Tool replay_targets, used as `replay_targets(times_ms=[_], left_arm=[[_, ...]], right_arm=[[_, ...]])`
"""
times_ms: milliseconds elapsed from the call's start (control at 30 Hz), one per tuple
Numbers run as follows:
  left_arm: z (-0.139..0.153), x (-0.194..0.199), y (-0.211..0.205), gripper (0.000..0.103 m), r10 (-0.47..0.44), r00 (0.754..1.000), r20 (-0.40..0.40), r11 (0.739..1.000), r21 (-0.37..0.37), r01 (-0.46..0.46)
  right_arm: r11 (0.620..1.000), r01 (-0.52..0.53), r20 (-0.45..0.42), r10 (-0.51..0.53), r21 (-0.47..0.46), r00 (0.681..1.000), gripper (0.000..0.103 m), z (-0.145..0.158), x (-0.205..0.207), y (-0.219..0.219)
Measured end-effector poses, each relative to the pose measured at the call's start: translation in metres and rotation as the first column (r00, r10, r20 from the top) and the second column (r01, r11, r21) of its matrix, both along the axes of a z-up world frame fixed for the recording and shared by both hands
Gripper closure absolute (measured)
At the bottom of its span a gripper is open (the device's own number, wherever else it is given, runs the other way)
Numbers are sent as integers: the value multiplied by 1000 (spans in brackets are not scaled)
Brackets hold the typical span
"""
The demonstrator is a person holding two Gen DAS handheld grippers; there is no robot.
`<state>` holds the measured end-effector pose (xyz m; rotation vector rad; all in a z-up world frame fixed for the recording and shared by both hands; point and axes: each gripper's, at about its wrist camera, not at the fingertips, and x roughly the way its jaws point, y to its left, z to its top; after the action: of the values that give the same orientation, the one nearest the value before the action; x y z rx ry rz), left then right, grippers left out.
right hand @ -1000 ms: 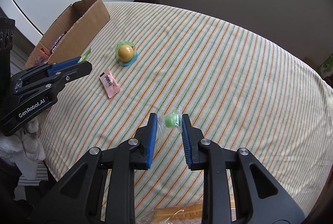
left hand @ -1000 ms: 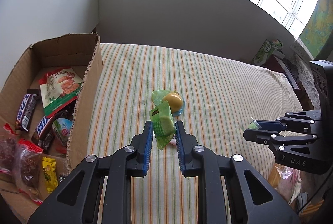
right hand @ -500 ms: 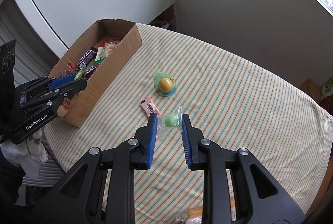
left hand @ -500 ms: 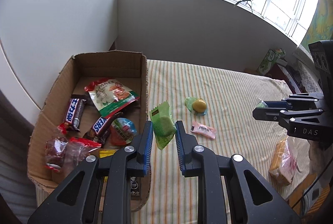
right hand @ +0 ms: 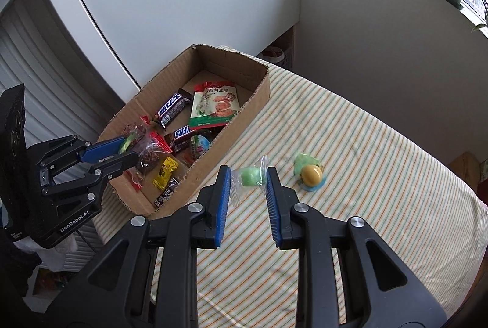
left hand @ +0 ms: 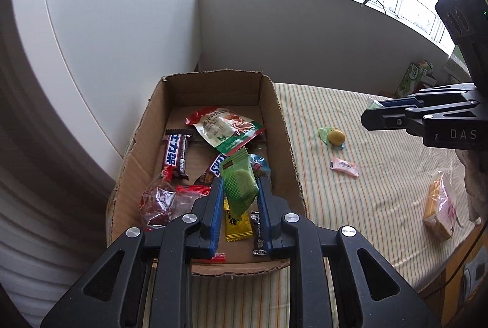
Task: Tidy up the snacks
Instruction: 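Carry the green candy and green packet into the cardboard box with both grippers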
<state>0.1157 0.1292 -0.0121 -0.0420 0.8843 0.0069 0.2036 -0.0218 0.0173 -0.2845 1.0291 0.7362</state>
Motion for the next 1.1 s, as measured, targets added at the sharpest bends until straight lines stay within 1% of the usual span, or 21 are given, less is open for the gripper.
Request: replay_targets(times_ms=[200,333,533,633,767,900,1067,1100], left_arm=[[1,-4,11,83,-8,1000,4,1000,1,8],[-1,-3,20,83,-3,1000,2,1000,-4,3],[-3,0,36,83,12,1000,-2,1000,-16,-12],[-5,3,41,83,15,1000,-5,1000,-19,-15],[-9,7,46,83,21,1000,-16,999,-27,-21],[-12,10,49,83,28,999,-23,999,-41,-29],[-14,14,49,82,33,999,-24,998,-57,-34],[-14,15,49,81,34,999,-26,998,-58,-35]], right_arm=[[1000,-16,-1,16,3,1000,79,2,4,29],[1000,-27,2,27,-11,1000,79,-2,8,47],[999,-39,-6,39,-9,999,79,-6,16,69],[999,-48,-24,47,-5,999,79,-8,21,79],[999,-48,-48,47,-12,998,79,-18,29,92],[999,-47,-59,46,-22,997,79,-25,32,100],[998,-54,-59,52,-26,997,78,-27,33,103],[998,-55,-60,53,-27,997,78,-27,32,103]])
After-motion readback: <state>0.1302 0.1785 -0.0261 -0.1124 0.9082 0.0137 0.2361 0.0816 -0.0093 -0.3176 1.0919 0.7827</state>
